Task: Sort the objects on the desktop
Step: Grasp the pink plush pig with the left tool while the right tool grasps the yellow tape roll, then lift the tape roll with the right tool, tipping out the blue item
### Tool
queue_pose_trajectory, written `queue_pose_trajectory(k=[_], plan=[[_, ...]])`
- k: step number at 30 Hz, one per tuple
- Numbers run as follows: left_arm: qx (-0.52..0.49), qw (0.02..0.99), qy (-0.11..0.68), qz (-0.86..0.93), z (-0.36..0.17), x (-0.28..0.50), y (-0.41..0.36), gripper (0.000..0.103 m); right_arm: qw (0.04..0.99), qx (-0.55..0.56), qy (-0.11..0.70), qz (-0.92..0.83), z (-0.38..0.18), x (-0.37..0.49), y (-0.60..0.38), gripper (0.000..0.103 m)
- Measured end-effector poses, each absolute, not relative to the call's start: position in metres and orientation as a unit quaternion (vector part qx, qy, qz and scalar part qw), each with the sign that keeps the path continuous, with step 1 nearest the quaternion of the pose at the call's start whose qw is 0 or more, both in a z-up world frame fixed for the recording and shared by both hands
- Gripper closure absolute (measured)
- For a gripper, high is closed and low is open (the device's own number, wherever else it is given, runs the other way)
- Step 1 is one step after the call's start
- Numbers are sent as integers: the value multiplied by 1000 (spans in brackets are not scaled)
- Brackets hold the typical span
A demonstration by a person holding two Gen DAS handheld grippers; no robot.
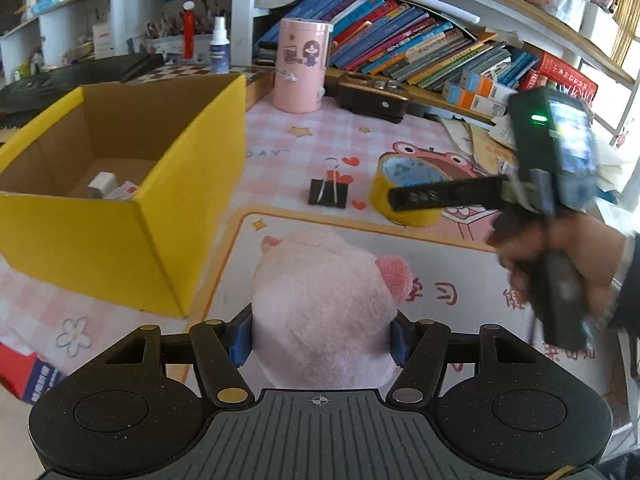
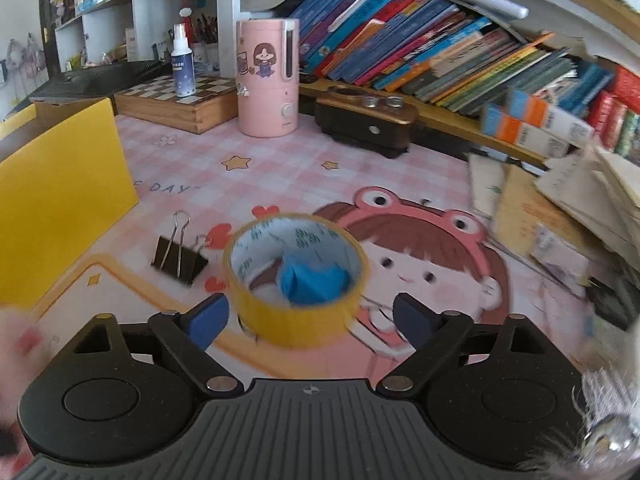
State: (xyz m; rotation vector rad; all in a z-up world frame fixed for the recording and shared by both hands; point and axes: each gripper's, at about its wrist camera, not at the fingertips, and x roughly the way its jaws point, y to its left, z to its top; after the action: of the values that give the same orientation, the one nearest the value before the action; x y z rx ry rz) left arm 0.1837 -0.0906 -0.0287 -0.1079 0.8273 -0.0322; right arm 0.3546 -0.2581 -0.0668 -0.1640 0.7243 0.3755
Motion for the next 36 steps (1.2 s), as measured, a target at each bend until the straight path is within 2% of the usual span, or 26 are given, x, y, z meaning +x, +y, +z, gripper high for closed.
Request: queue_pose_trajectory(k=[10,25,36], plan=[[-58,918,393,3,-23,165,-80,39,910,-97,357,185,-88,384,-237,13],[-58,922,381,-42,-23,157,-80,39,912,-85,372,152,-86,324,-262,14],[-57,930,353,-84,-14,148,-62,39,938,-58,316,132,-34,275,-267,14]])
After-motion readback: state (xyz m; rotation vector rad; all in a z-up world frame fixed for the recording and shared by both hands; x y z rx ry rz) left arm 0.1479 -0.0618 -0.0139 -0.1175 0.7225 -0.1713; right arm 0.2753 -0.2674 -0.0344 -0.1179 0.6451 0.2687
